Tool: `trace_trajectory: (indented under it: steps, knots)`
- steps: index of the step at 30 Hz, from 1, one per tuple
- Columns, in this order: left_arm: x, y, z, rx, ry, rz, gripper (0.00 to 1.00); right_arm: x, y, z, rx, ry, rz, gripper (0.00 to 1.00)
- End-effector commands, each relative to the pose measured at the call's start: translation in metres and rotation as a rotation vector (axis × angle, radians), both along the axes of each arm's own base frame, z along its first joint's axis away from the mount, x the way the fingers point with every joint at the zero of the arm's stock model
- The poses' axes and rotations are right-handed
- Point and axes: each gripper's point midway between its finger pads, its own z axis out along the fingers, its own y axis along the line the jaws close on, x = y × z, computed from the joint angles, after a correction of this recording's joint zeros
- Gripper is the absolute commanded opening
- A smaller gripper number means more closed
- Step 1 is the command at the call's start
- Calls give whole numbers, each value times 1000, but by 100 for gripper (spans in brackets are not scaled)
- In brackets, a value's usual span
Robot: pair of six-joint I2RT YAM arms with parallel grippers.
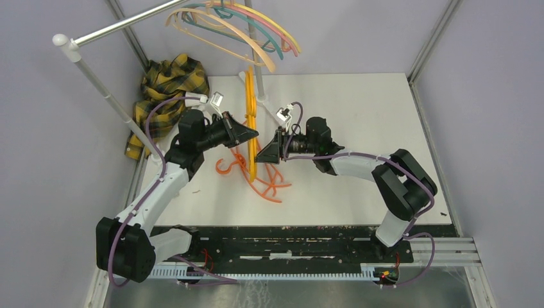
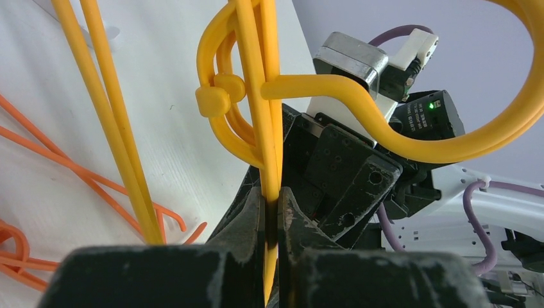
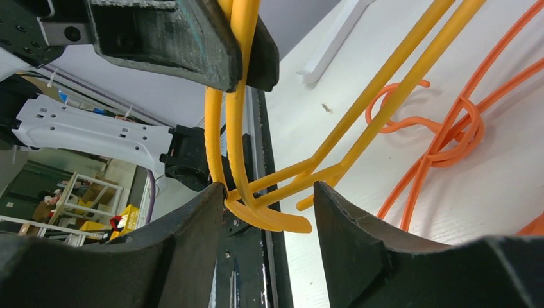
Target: Organize the hangers
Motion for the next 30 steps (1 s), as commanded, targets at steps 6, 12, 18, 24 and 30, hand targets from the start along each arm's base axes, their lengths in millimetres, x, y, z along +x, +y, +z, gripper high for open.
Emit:
trace_trajectory:
  steps: [6, 12, 18, 24, 30]
  knots:
    - [-5, -8, 28, -83, -76, -47, 3, 3, 15, 47, 194, -60, 59, 57]
    - [-7, -9, 16, -82, -53, -55, 3, -7, 13, 63, 292, -74, 104, 39]
    - [-9, -9, 14, -67, -47, -71, 7, -11, 9, 60, 288, -86, 105, 1]
    - [-11, 3, 16, 64, -58, -44, 18, 7, 4, 22, 140, -53, -8, 1]
    - [-14, 21, 21, 190, -93, 6, 24, 21, -10, -12, -38, -63, -105, 1]
